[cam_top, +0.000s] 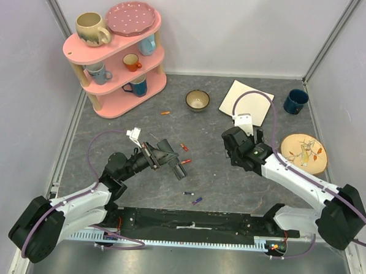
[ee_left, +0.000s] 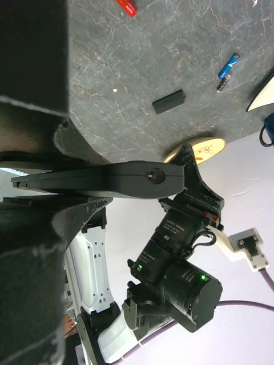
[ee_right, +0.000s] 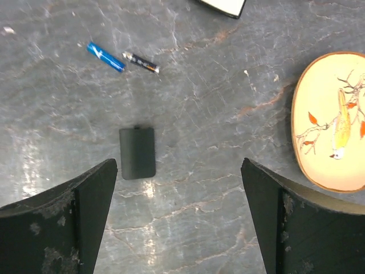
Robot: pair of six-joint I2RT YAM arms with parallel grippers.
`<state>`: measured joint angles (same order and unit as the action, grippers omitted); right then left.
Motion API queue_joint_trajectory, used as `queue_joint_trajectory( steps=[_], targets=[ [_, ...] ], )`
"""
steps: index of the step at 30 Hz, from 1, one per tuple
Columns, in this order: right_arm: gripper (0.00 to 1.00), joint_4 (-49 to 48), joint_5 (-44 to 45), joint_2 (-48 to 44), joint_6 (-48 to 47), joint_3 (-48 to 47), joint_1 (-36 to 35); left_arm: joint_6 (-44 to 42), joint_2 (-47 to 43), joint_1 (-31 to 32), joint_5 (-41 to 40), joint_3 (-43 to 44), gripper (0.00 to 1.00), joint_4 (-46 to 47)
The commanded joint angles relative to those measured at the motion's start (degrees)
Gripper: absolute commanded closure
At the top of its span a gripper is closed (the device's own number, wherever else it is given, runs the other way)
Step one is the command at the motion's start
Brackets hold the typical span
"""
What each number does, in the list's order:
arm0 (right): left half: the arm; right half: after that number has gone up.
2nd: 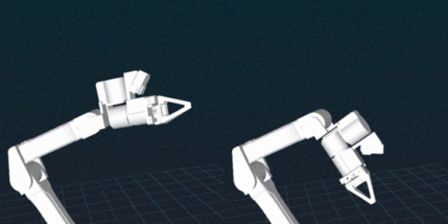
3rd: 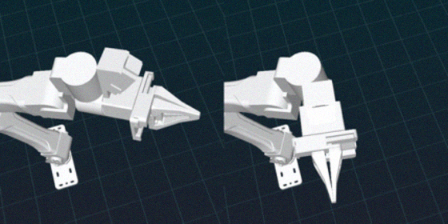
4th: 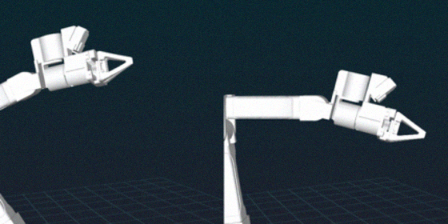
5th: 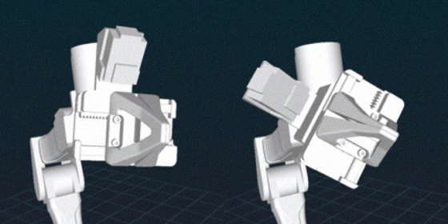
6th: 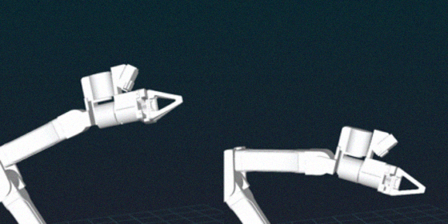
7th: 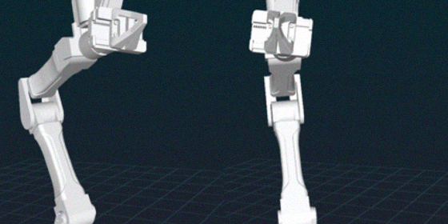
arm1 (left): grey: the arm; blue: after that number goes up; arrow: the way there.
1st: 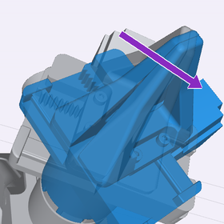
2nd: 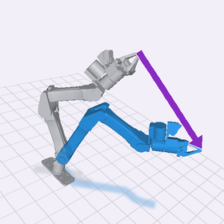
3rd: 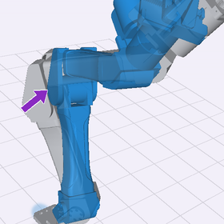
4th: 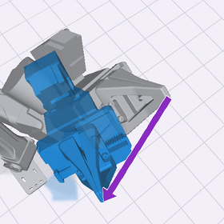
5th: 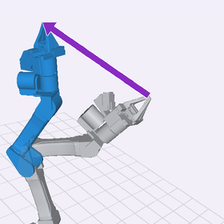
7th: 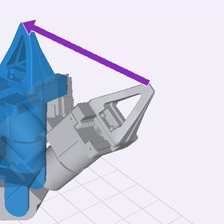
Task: Load the batteries into the remote control
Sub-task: Place the battery cover at the center of the board, then adjust the battery at the center of the board.
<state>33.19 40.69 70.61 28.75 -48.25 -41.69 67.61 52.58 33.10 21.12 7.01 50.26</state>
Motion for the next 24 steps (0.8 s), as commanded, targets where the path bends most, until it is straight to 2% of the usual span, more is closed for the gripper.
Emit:
queue_joint_trajectory(
  steps=[1, 2, 6, 7, 8, 12, 19, 24],
  targets=[
    [0.02, -9.52, -1.02, -5.04, -2.11, 2.89, 0.38, -0.56, -0.11, -0.32, -1.00, -0.15, 0.98, 2.74],
    [0.02, -13.11, -3.40, -5.22, -3.17, 3.51, 0.47, -0.47, -0.19, -0.32, -0.91, -0.15, 0.98, 2.74],
    [0.02, -12.19, -15.42, -0.75, -5.02, 0.71, 0.47, -0.29, -0.81, -0.32, -1.08, -0.68, 0.98, 3.27],
    [0.02, -11.40, -23.12, -0.04, -7.37, -0.87, 0.47, -0.29, -1.07, -0.32, -1.09, -0.85, 0.98, 3.18],
    [0.03, -10.70, -26.94, 0.40, -7.92, -0.97, 0.38, -0.20, -1.42, -0.32, -1.26, -1.20, 0.98, 3.09],
    [0.12, -13.58, -38.56, -4.24, -9.24, 5.33, -0.84, -1.08, -3.97, -0.49, -1.87, -1.73, 0.98, 1.16],
    [0.17, -14.03, -39.20, -9.96, -3.10, 11.68, -11.28, -1.79, -10.91, -1.20, -6.00, -3.40, 0.98, -5.08],
    [0.18, -16.93, -33.15, -6.72, 0.25, 11.26, -17.19, 0.58, -14.43, -6.36, -3.91, -4.81, 0.98, -9.12]
  ],
)
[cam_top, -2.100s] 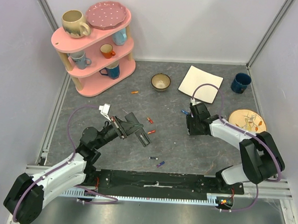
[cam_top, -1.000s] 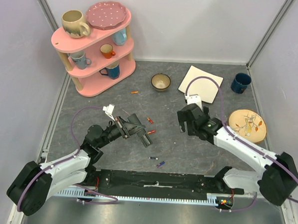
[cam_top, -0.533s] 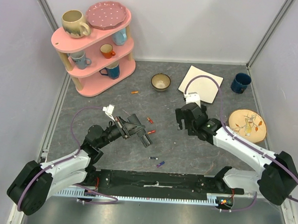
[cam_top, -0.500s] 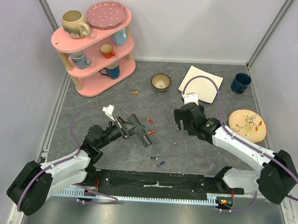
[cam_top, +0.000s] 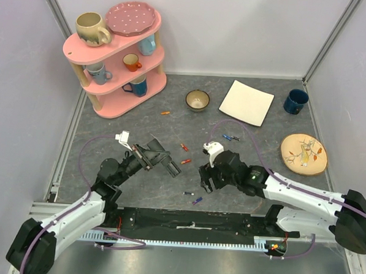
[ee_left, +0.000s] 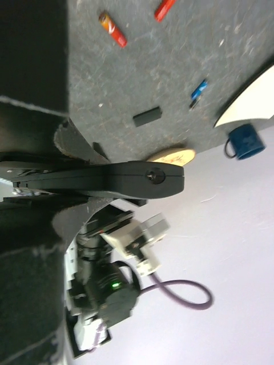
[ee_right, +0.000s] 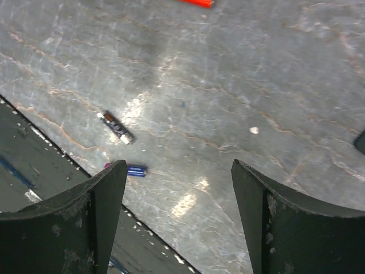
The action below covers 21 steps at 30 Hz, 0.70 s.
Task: Load the batteries into the remote control
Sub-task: Adjust the battery at the center of the board.
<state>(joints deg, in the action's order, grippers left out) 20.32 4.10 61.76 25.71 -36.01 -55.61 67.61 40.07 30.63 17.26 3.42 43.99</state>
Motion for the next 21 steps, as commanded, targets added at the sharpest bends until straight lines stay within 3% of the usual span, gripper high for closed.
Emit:
queue_joint_trajectory(
  steps=[1, 10, 16, 21],
  targets=[
    [0.18, -4.40, 4.24, 3.27, 3.20, -1.69, -4.58, 1.28, -2.19, -5.04, 0.67, -1.57, 0.98, -2.85],
    [0.22, -9.85, 12.25, 20.05, 1.44, -14.52, -2.49, 4.46, -7.20, -11.82, 8.32, -2.45, 0.98, -4.43],
    [0.29, -13.54, 9.18, 31.73, 0.74, -22.60, 1.91, 4.81, -8.17, -11.82, 8.85, -2.98, 0.98, -3.91],
    [0.41, -14.69, 5.05, 38.25, -1.37, -27.71, 5.95, 4.63, -8.87, -11.82, 10.16, -2.81, 0.98, -3.91]
  ],
)
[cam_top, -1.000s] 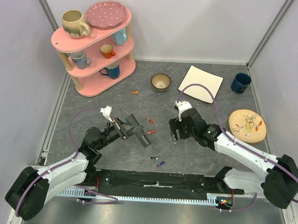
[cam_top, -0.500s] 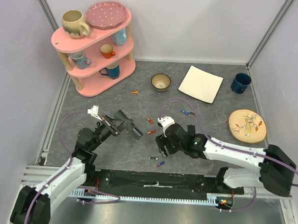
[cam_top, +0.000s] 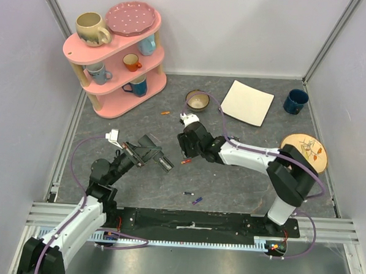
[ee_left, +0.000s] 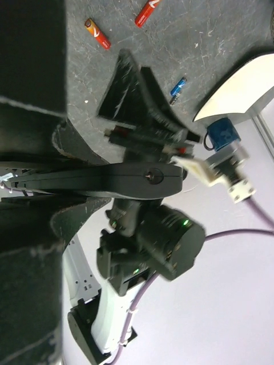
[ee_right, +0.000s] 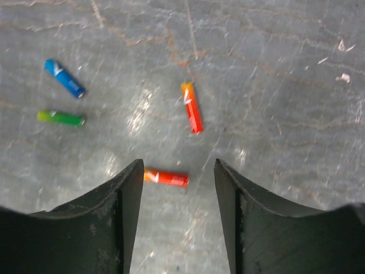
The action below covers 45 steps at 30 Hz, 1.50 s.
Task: Load the batteries into the remote control
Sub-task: Adjust the battery at the center of the board.
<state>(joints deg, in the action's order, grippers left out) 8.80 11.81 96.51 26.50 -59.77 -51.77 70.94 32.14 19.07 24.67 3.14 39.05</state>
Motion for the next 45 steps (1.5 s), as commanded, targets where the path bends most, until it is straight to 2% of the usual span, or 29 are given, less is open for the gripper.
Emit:
queue_joint_trajectory(
  steps=[1, 5, 16, 27, 45],
  targets=[
    [0.42, -3.43, -2.93, 5.08, -2.50, -4.47, 2.46, 1.31, -1.11, -0.26, 2.84, -2.52, 0.98, 1.03],
    [0.48, -4.84, -4.34, 7.72, -4.79, -6.58, 3.08, 1.22, -1.47, -0.26, 3.02, -2.70, 0.98, 0.94],
    [0.48, -4.67, -5.66, 13.61, -6.37, -8.96, 3.95, 1.31, -1.47, -0.26, 3.90, -3.13, 0.98, 1.65],
    [0.49, -4.84, -6.36, 15.46, -7.16, -8.96, 5.27, 1.40, -0.76, -0.26, 4.86, -3.14, 0.98, 3.32],
    [0.67, -2.03, -4.25, 16.26, -8.83, -7.21, 5.54, 0.96, 1.70, -0.26, 6.01, -4.10, 0.98, 6.13]
  ],
)
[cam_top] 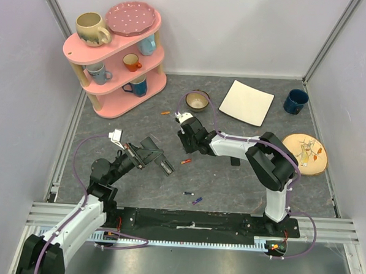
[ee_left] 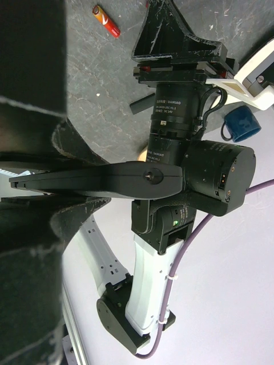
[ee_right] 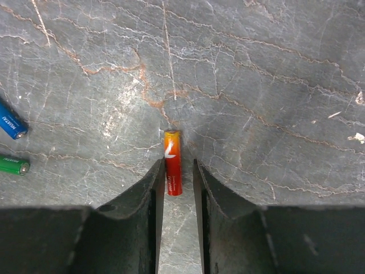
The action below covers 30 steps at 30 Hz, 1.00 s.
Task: Load the batteries into the remote control
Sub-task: Adjust the battery at the center of the board.
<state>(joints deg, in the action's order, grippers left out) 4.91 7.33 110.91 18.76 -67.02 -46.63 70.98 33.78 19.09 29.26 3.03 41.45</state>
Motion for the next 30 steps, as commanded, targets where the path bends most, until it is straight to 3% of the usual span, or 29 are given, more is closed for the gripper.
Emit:
queue_joint_trajectory(
  steps=[1, 12, 13, 21, 27, 30],
  targets=[
    [0.71, 1.95, 0.14, 1.85, -1.27, 0.49, 0.49, 0.91, 0.06, -0.37, 1.59, -4.17, 0.98, 3.72],
    [0.94, 2.03, -3.11, -1.13, -3.20, 2.51, 2.68, 0.74, -0.38, -0.37, 2.30, -3.91, 0.98, 3.72],
    [1.00, 2.21, -2.85, -1.66, -3.47, 2.69, 2.77, 0.74, -0.29, -0.28, 2.30, -3.99, 0.98, 3.72],
    [1.00, 9.50, 3.12, -7.37, -12.86, -0.83, 2.95, 0.65, -0.21, -0.28, 2.91, -3.64, 0.98, 4.25],
    [1.00, 9.16, 8.48, -11.77, -27.27, 0.92, 3.04, 0.91, 1.20, -0.28, 3.88, -4.26, 0.98, 7.14],
    [1.00, 5.83, 4.37, -15.01, -37.45, 6.17, 3.48, 1.79, 2.34, -0.28, 4.67, -4.52, 0.98, 9.61]
  ],
)
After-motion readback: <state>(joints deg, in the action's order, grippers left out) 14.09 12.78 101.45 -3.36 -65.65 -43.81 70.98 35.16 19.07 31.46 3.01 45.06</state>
